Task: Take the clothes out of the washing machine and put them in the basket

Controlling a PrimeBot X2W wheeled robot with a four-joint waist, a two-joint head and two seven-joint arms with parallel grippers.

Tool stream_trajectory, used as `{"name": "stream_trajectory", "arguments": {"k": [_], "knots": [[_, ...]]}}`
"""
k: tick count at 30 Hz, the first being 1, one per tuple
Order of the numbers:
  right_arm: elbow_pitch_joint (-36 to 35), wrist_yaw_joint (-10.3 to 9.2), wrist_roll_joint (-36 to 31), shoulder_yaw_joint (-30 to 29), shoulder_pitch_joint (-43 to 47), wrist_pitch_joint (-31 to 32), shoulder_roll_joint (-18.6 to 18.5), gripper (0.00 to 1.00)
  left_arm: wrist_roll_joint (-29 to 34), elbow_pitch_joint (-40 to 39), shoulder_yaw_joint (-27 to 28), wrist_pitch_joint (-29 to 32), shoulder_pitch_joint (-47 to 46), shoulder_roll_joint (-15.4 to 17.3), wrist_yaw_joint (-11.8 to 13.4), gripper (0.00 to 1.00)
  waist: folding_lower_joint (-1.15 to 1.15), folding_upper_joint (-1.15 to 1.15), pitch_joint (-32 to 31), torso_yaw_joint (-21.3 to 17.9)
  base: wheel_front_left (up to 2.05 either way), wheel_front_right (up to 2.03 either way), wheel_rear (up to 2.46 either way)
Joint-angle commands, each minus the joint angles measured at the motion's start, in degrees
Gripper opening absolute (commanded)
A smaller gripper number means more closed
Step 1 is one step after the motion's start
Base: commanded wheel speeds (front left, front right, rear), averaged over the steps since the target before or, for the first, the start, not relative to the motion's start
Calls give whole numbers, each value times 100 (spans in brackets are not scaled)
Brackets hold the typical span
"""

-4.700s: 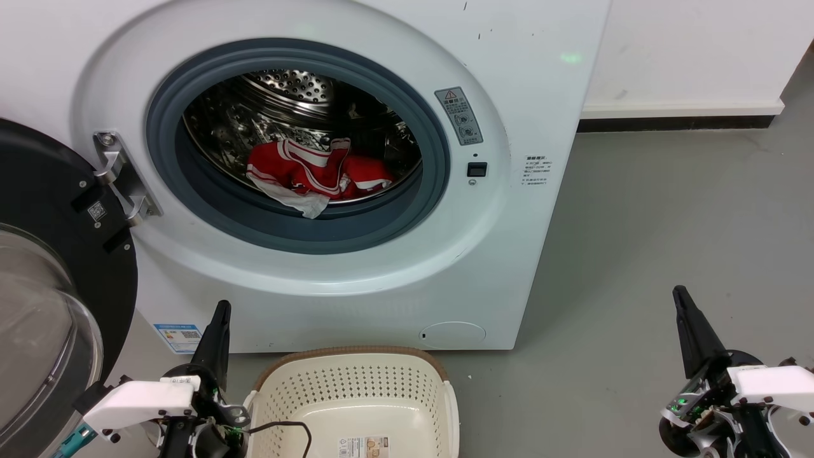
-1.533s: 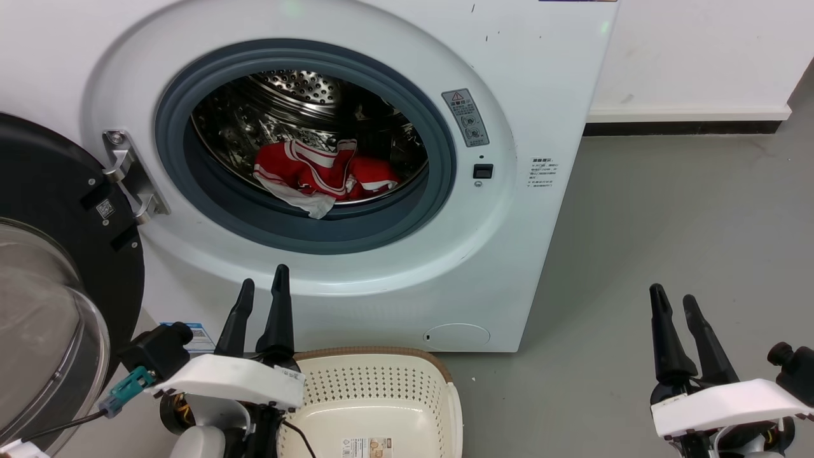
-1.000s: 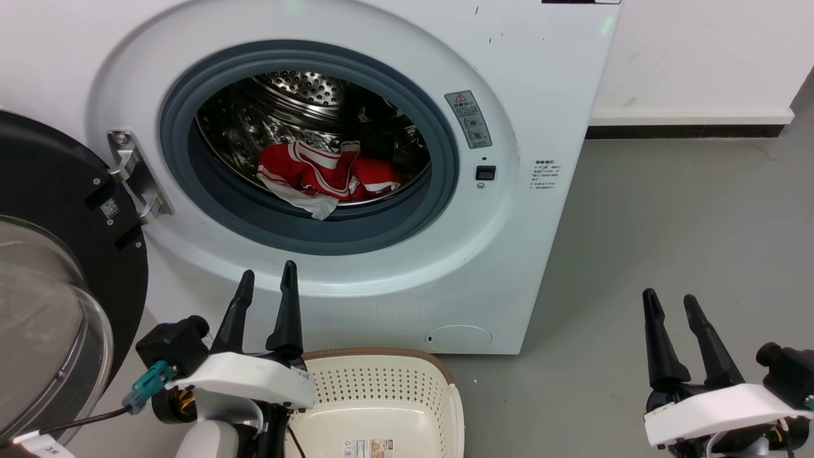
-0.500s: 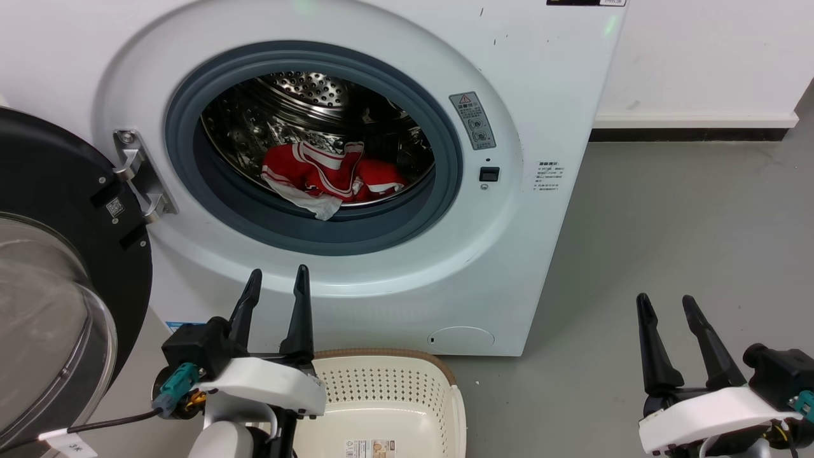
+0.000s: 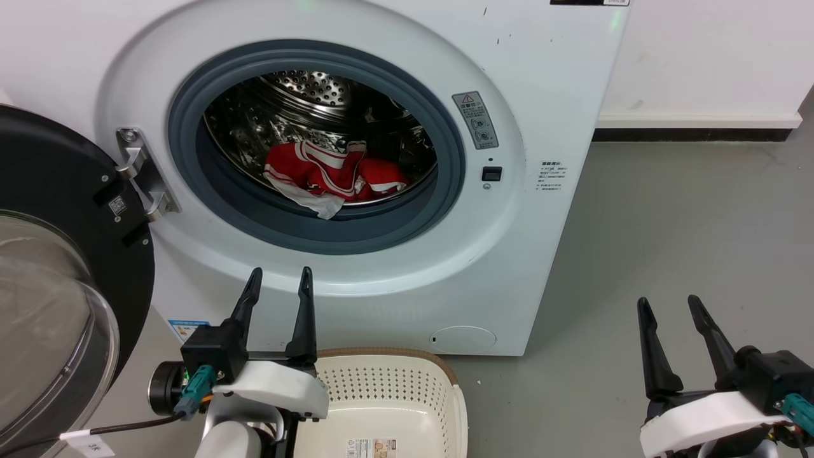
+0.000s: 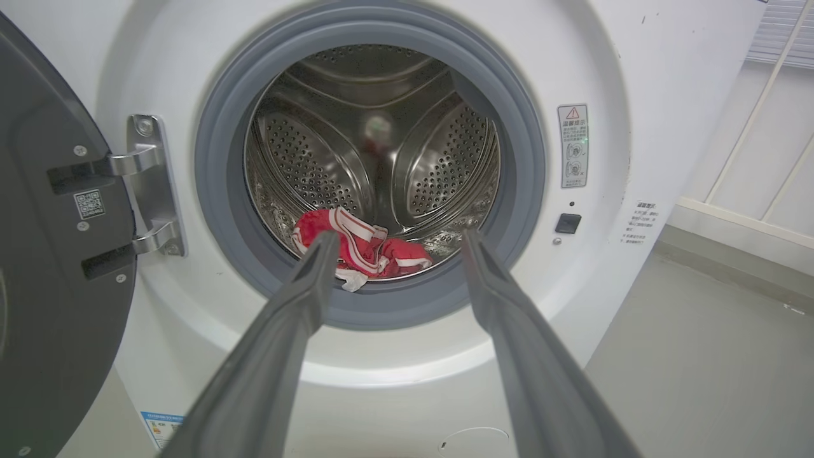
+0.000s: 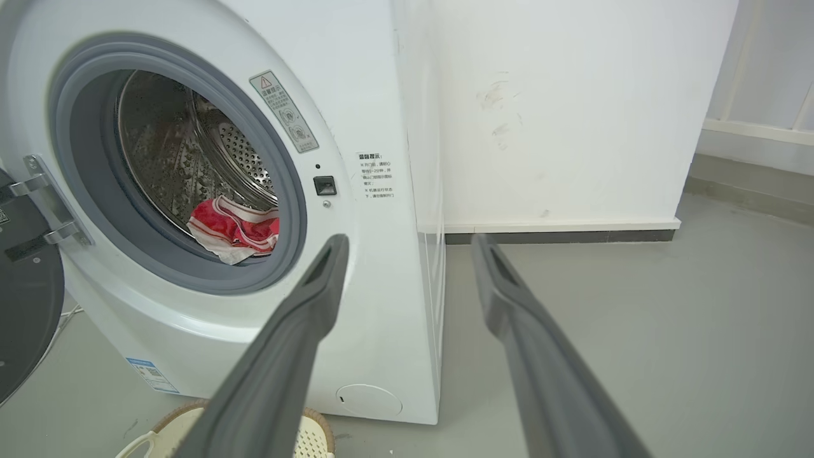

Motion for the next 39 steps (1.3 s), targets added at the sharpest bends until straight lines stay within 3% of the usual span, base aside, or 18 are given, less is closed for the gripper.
{"name": "stream_trajectory", "arguments": {"k": [1,18,39], "knots": [[-58,-2,-103,-17,43,-13,7,100,108,-8,0,-47,-116,5,30,100,0,0,0,5,0,0,0],[-78,-3,-996,-122,120,96,9,100,712,158,53,-223,-80,4,102,100,0,0,3,53,0,0,0],[10,-3,-879,-155,46,165,10,100,611,353,145,-216,-133,4,117,100,0,0,56,27,0,0,0]]}}
